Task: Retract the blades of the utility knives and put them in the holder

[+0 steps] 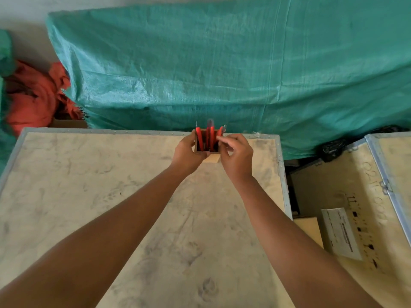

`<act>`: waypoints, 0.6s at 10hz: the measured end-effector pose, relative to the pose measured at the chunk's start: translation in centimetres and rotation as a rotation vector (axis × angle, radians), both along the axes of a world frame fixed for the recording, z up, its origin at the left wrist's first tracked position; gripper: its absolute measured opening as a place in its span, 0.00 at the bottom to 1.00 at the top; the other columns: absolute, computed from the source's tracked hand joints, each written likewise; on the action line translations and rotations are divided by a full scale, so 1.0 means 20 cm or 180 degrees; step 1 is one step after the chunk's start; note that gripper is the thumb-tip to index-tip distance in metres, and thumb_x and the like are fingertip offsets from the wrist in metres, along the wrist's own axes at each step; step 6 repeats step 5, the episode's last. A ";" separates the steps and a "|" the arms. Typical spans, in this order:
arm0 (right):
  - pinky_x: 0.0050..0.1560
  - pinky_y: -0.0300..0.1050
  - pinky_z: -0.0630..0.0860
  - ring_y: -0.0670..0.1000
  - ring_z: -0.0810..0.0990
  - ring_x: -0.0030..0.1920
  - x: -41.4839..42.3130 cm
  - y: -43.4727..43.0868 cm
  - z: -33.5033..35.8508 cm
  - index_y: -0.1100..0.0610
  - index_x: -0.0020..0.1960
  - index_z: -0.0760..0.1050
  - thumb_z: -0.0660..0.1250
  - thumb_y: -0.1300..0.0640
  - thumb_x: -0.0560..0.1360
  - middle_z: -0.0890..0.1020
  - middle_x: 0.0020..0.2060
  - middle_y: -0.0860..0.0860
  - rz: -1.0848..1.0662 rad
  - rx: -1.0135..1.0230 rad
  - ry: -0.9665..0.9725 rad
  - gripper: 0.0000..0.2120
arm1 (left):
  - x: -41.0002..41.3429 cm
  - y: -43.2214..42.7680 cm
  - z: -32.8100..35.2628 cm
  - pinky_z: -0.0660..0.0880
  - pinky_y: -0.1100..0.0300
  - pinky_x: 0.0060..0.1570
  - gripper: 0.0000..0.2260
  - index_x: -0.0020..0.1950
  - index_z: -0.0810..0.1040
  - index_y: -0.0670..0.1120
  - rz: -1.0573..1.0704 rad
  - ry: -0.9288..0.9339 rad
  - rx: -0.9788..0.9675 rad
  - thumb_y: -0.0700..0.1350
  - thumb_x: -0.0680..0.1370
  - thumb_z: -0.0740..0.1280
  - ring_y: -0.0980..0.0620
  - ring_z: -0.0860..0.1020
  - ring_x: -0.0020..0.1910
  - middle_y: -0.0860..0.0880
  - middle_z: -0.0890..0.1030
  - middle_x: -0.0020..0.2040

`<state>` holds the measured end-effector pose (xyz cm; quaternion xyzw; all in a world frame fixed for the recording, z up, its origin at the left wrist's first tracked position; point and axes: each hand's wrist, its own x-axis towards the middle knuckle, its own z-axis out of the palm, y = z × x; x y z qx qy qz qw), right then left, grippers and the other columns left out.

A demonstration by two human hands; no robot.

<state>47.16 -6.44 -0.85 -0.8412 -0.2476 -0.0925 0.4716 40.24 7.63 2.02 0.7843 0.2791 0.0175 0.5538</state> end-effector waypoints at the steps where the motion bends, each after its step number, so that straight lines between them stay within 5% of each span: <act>1: 0.44 0.44 0.84 0.51 0.82 0.45 -0.02 -0.01 0.00 0.60 0.54 0.86 0.72 0.68 0.75 0.83 0.44 0.57 0.0000 0.0021 0.0118 0.09 | -0.01 -0.01 0.01 0.75 0.58 0.57 0.28 0.71 0.72 0.50 -0.0016 0.0007 0.0067 0.39 0.72 0.75 0.58 0.75 0.57 0.55 0.80 0.56; 3: 0.47 0.26 0.79 0.50 0.83 0.46 -0.03 -0.02 0.04 0.61 0.55 0.85 0.73 0.68 0.74 0.83 0.47 0.58 0.0093 0.0080 0.0309 0.10 | -0.03 -0.04 0.08 0.75 0.56 0.57 0.27 0.71 0.72 0.49 0.0032 0.0012 0.0093 0.39 0.73 0.74 0.54 0.76 0.57 0.52 0.81 0.57; 6: 0.47 0.35 0.84 0.36 0.82 0.44 -0.10 -0.06 0.14 0.62 0.56 0.85 0.75 0.66 0.74 0.84 0.49 0.58 0.0091 0.0429 0.0385 0.11 | -0.12 -0.10 0.22 0.73 0.50 0.63 0.29 0.72 0.70 0.46 0.0126 -0.0085 0.0055 0.38 0.73 0.74 0.44 0.74 0.68 0.46 0.77 0.67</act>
